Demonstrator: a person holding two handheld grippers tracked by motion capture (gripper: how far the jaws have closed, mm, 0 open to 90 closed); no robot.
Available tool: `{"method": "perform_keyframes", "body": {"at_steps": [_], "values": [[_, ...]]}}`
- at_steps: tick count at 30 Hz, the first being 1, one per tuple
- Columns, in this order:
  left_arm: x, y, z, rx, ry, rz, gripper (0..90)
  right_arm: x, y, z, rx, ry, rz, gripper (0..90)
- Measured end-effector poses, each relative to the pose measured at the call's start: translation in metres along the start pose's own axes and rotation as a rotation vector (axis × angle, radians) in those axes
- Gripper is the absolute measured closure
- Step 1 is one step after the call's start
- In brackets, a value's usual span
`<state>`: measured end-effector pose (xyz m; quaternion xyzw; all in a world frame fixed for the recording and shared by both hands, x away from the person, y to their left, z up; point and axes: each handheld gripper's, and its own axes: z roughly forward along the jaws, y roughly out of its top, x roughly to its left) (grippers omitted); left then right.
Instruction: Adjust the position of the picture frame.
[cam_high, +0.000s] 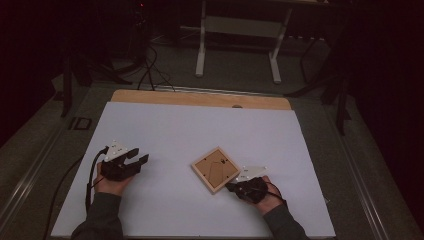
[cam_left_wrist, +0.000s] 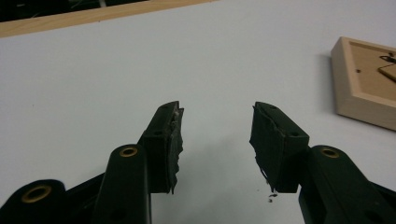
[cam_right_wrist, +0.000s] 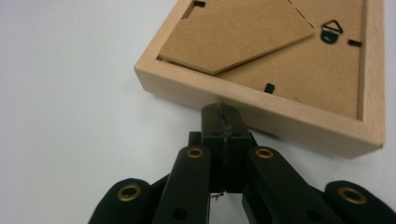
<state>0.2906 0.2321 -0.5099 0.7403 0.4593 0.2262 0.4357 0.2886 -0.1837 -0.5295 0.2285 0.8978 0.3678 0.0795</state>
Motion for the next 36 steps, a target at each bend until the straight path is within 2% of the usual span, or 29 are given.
{"method": "perform_keyframes", "body": {"at_steps": [8,20,24,27,31,36], "values": [[-0.009,0.003,0.006,0.002,-0.010,0.009,53.2,0.002,0.016,0.016,-0.003,0.014,-0.025,90.0],[-0.017,0.006,0.014,0.010,-0.016,0.034,53.5,-0.003,0.031,0.033,-0.017,-0.004,-0.018,90.0],[-0.018,0.006,0.015,0.012,-0.016,0.035,53.8,-0.004,0.033,0.031,-0.031,-0.007,-0.023,90.0],[-0.019,0.006,0.016,0.009,-0.019,0.034,54.4,-0.011,0.034,0.019,-0.070,-0.028,0.002,90.0],[-0.020,0.006,0.017,0.007,-0.032,0.050,61.6,-0.026,0.035,0.003,-0.114,-0.095,0.044,90.0],[-0.022,0.007,0.021,0.004,-0.044,0.045,66.2,-0.046,0.033,-0.006,-0.152,-0.172,0.113,88.0]]}}
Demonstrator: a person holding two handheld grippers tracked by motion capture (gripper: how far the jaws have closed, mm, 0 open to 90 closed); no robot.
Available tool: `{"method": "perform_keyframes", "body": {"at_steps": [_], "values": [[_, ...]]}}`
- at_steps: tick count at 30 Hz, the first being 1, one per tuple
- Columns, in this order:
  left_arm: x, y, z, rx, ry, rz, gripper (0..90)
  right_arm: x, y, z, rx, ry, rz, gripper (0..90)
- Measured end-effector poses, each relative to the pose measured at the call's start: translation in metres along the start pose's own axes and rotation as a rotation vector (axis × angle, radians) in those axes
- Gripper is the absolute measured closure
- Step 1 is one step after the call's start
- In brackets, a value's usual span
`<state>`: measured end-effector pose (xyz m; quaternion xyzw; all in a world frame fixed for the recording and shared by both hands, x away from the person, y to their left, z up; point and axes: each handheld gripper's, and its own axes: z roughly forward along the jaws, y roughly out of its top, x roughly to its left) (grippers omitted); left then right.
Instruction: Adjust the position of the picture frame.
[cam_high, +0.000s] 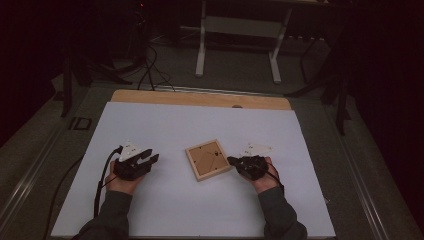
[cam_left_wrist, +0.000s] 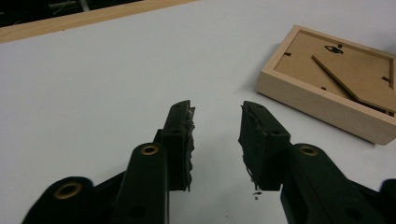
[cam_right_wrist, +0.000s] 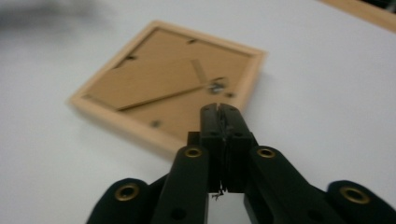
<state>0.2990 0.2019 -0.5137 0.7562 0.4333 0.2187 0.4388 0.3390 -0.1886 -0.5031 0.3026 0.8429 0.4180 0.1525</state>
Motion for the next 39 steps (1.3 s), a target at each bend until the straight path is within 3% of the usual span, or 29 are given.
{"method": "perform_keyframes", "body": {"at_steps": [5,10,13,16,18,21,22,29,33,36,39], "values": [[-0.002,0.002,0.007,-0.008,-0.026,-0.019,69.7,-0.012,-0.001,0.002,-0.010,-0.036,0.041,87.7],[-0.010,0.006,0.015,0.001,-0.057,-0.006,80.9,-0.020,-0.002,0.007,-0.007,-0.048,0.067,80.3],[-0.015,0.007,0.022,0.039,-0.067,0.011,89.6,-0.024,-0.003,0.009,-0.005,-0.049,0.087,74.7],[-0.020,0.009,0.030,0.062,-0.084,0.026,90.0,-0.026,-0.004,0.012,-0.002,-0.051,0.103,73.0],[-0.026,0.010,0.037,0.077,-0.097,0.040,90.0,-0.026,-0.006,0.015,0.003,-0.052,0.113,74.4],[-0.034,0.012,0.046,0.094,-0.112,0.058,90.0,-0.025,-0.007,0.019,0.019,-0.048,0.113,88.9],[-0.037,0.012,0.049,0.102,-0.116,0.067,90.0,-0.025,-0.007,0.020,0.021,-0.051,0.112,89.9],[-0.054,0.015,0.066,0.144,-0.129,0.085,90.0,-0.016,-0.011,0.031,0.077,-0.039,0.096,90.0],[-0.058,0.014,0.075,0.171,-0.142,0.095,90.0,-0.010,-0.011,0.031,0.082,-0.027,0.089,90.0],[-0.061,0.017,0.079,0.200,-0.139,0.131,90.0,-0.009,-0.011,0.029,0.089,-0.023,0.084,90.0],[-0.060,0.018,0.080,0.204,-0.137,0.118,90.0,-0.007,-0.013,0.028,0.091,-0.017,0.091,90.0]]}}
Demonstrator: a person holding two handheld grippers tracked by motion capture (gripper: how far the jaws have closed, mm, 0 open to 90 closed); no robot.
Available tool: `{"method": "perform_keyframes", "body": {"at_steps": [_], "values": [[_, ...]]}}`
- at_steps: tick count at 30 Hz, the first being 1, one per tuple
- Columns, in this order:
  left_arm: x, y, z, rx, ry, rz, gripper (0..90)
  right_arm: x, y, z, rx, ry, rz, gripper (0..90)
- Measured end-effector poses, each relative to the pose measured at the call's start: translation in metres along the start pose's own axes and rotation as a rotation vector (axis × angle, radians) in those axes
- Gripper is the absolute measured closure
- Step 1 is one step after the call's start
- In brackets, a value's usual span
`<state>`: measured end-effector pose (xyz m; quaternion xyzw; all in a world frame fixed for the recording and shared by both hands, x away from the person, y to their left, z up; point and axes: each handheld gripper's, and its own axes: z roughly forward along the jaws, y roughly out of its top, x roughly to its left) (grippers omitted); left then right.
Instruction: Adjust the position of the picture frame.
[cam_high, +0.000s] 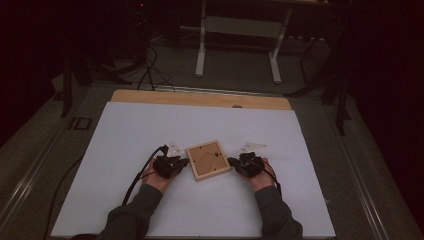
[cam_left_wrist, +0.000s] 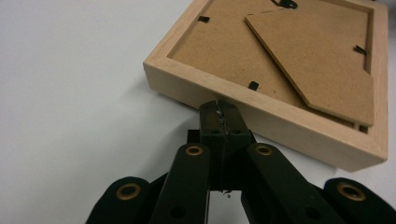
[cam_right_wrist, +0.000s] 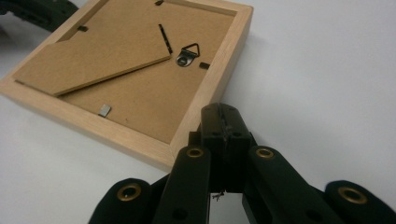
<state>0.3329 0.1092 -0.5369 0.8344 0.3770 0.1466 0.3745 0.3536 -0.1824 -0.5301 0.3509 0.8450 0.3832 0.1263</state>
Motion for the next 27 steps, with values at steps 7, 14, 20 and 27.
{"method": "perform_keyframes", "body": {"at_steps": [7,14,20,27], "values": [[0.005,0.004,0.006,-0.010,0.009,-0.015,90.0,0.007,-0.006,-0.004,-0.007,0.006,0.002,90.0],[0.006,0.004,0.003,0.005,0.013,-0.007,90.0,0.011,-0.009,-0.004,-0.023,0.022,0.015,90.0],[0.009,-0.001,-0.003,0.002,0.016,-0.018,90.0,0.020,-0.008,-0.002,-0.021,0.033,-0.013,90.0],[0.012,-0.001,-0.003,-0.007,0.023,-0.041,90.0,0.024,-0.008,0.000,-0.028,0.040,-0.006,90.0]]}}
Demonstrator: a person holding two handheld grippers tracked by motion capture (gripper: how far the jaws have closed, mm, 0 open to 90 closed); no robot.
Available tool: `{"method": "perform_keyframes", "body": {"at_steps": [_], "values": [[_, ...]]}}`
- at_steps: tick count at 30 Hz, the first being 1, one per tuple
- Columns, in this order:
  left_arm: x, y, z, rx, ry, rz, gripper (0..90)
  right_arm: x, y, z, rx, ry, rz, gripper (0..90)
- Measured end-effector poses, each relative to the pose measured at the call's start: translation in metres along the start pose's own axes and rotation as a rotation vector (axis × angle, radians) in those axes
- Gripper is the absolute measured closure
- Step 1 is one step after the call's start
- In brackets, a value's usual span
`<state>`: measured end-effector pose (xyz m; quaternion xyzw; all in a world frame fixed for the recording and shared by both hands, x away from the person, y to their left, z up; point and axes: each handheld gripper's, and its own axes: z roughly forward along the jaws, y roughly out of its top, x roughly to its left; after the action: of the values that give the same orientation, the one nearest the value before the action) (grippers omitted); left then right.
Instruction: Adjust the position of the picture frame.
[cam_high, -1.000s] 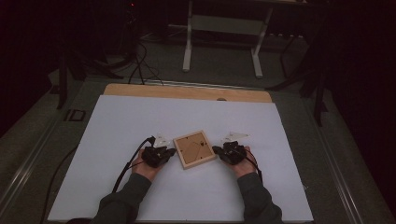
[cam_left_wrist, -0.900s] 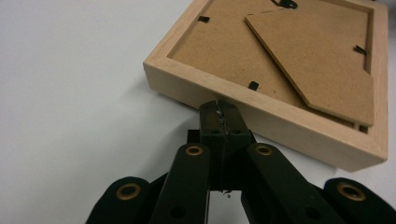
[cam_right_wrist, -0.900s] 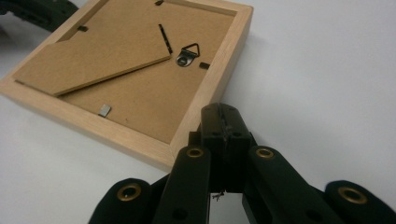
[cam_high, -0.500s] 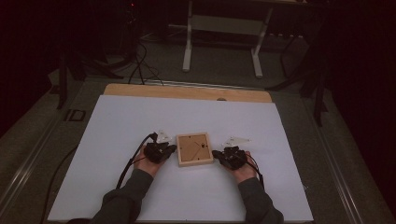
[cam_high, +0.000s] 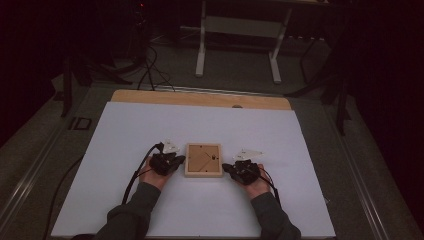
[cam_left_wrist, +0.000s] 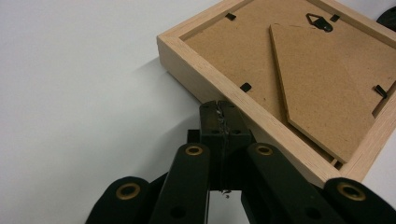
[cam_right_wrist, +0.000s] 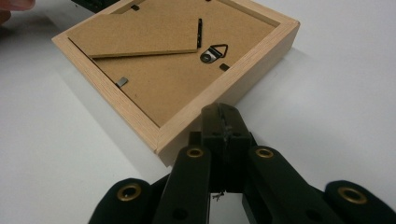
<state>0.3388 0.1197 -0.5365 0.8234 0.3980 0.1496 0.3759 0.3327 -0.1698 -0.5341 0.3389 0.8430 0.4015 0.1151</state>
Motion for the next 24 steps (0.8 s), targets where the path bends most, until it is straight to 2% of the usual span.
{"method": "perform_keyframes", "body": {"at_steps": [5,12,17,21,24], "values": [[0.0002,-0.0013,-0.0009,-0.003,0.008,-0.026,90.0,0.0001,0.0005,0.0014,-0.003,0.005,0.002,90.0],[0.0011,-0.0033,-0.0010,-0.006,0.010,-0.030,90.0,0.0001,0.0008,0.0067,0.008,-0.009,0.002,90.0],[0.0023,-0.0043,-0.0017,-0.003,0.013,-0.029,89.9,0.0011,0.0016,0.0086,0.010,-0.002,-0.008,90.0],[0.0023,-0.0058,-0.0025,0.001,0.035,-0.029,81.7,-0.0007,0.0027,0.0098,0.003,-0.007,-0.004,89.5],[0.0074,-0.0086,-0.0091,-0.011,0.040,-0.042,78.3,-0.0053,0.0046,0.0029,-0.020,-0.036,-0.004,85.8]]}}
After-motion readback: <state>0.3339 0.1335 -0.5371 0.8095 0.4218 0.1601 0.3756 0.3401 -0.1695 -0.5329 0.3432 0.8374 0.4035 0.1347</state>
